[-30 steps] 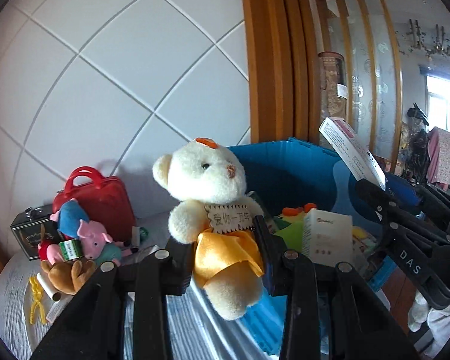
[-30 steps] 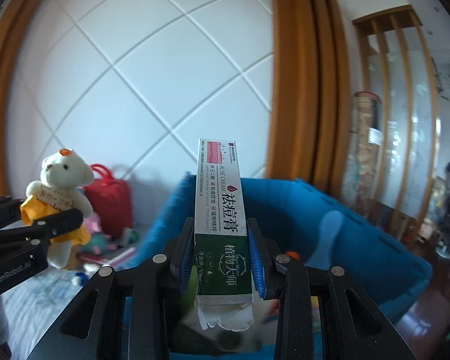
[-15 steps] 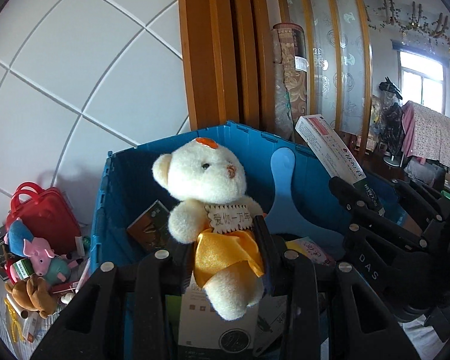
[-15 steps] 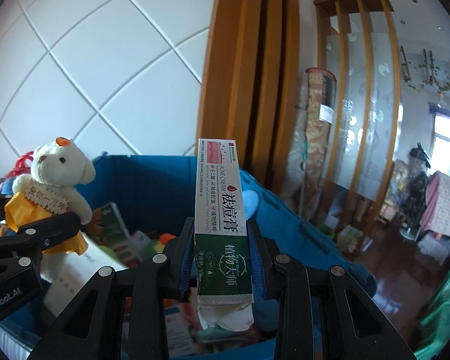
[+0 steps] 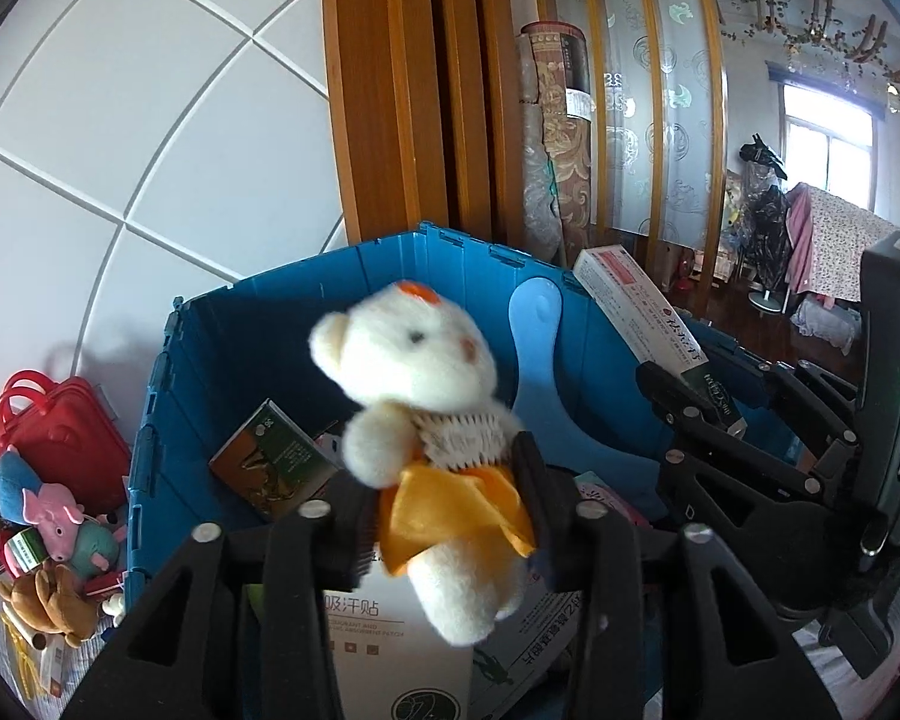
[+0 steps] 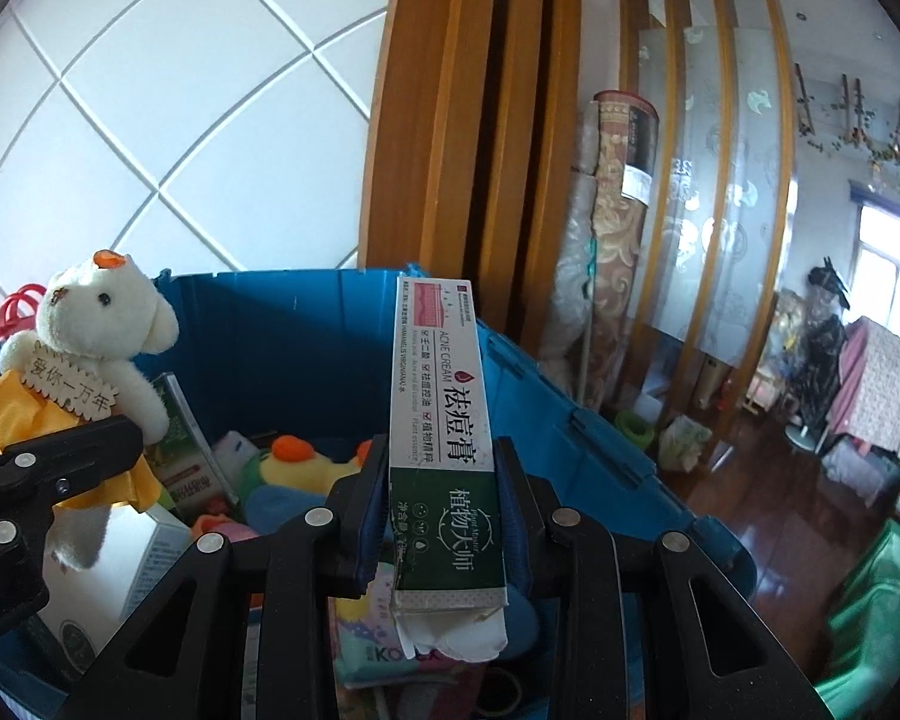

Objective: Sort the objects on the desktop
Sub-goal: 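Open both tools to drop the teddy bear and toothpaste into the crate, then move both tools back from the crate to the table pile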

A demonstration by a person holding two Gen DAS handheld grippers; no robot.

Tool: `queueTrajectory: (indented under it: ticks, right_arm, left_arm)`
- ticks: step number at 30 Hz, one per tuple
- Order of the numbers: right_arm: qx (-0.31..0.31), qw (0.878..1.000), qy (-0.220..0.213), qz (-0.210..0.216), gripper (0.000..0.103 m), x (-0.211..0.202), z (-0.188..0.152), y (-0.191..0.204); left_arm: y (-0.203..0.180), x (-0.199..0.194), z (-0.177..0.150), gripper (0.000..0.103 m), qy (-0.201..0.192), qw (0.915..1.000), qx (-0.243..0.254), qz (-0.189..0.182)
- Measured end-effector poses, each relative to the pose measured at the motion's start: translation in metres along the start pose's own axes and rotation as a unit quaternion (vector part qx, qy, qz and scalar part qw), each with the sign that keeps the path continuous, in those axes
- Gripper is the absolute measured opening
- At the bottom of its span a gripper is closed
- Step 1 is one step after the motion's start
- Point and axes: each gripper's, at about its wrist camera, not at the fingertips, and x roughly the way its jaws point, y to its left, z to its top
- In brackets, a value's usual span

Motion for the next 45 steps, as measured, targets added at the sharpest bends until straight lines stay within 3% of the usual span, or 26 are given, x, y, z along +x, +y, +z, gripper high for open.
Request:
queueTrajectory:
  ticks: [1,2,3,5,11,20,27,37,40,45]
  right_arm:
    - [0.001,1.0,0.0,-0.001,0.035,0.0,0.001,-0.001]
    - [0.002,1.0,-0.001,-0.003,0.042,0.0,0.001,-0.002]
    - [0.004,1.0,-0.003,-0.004,0.054,-0.002,0.001,-0.002]
    - [0.006,1.0,-0.009,-0.009,0.072,-0.007,0.0,-0.001]
    - [0.008,1.0,-0.021,-0.018,0.103,-0.016,0.0,-0.003]
    - [0.028,0.999,-0.026,-0.004,0.103,-0.032,0.003,0.004]
    - [0.017,0.998,-0.05,0.027,0.103,-0.058,0.008,0.043]
    - [-0.038,0.988,-0.089,0.119,0.103,-0.104,0.027,0.159]
    - [-0.061,0.982,-0.089,0.153,0.103,-0.112,0.033,0.204]
    - [-0.099,0.968,-0.052,0.225,0.103,-0.106,0.037,0.296]
  left_arm:
    - [0.0,-0.002,0.001,0.065,-0.002,1.0,-0.001,0.002]
    - [0.0,-0.004,0.001,0.073,-0.007,1.0,-0.004,0.004]
    - [0.001,-0.007,0.001,0.084,-0.016,0.9998,-0.007,0.008]
    - [0.002,-0.012,0.0,0.086,-0.029,0.9994,-0.005,0.015]
    - [0.014,-0.025,-0.006,0.09,-0.042,0.9986,-0.021,0.027]
    - [0.046,-0.055,-0.022,0.091,-0.053,0.9954,-0.051,0.061]
    - [0.095,-0.084,-0.048,0.091,-0.054,0.9897,-0.087,0.1]
    - [0.213,-0.136,-0.111,0.091,-0.036,0.973,-0.142,0.179]
    - [0.263,-0.15,-0.138,0.091,-0.018,0.9629,-0.169,0.209]
    - [0.355,-0.165,-0.187,0.091,0.02,0.9418,-0.212,0.26]
